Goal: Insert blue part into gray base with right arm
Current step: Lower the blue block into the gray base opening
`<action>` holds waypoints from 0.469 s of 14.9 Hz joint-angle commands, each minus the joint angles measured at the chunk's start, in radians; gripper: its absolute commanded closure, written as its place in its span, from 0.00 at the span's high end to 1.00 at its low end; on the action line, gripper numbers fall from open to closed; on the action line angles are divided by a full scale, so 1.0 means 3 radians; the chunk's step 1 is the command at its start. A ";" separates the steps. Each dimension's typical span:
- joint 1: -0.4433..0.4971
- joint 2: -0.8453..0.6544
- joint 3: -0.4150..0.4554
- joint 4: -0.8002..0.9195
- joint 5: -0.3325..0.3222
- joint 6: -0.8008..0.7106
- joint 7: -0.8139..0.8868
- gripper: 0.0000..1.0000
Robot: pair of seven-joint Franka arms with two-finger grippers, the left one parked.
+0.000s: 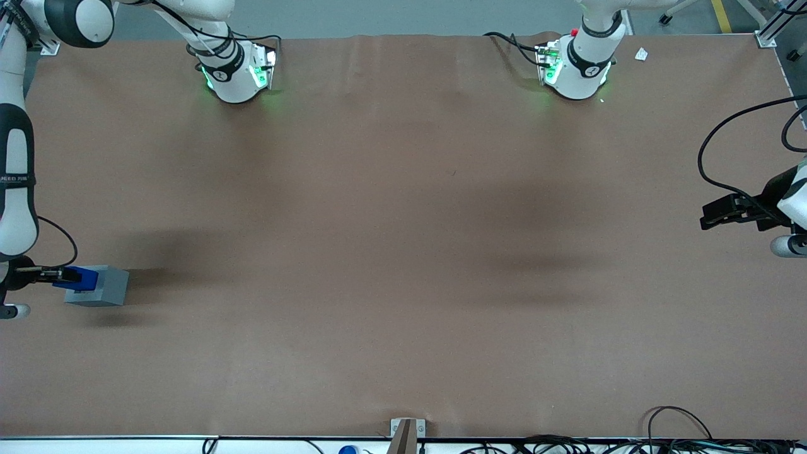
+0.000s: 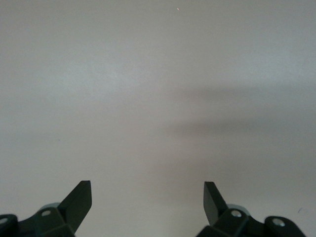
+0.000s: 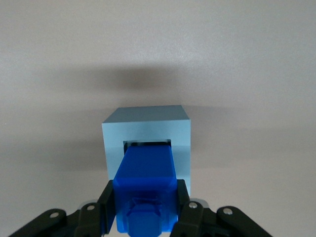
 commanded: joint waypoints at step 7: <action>-0.0008 0.0127 0.0032 0.0124 -0.0022 0.0002 -0.0011 0.00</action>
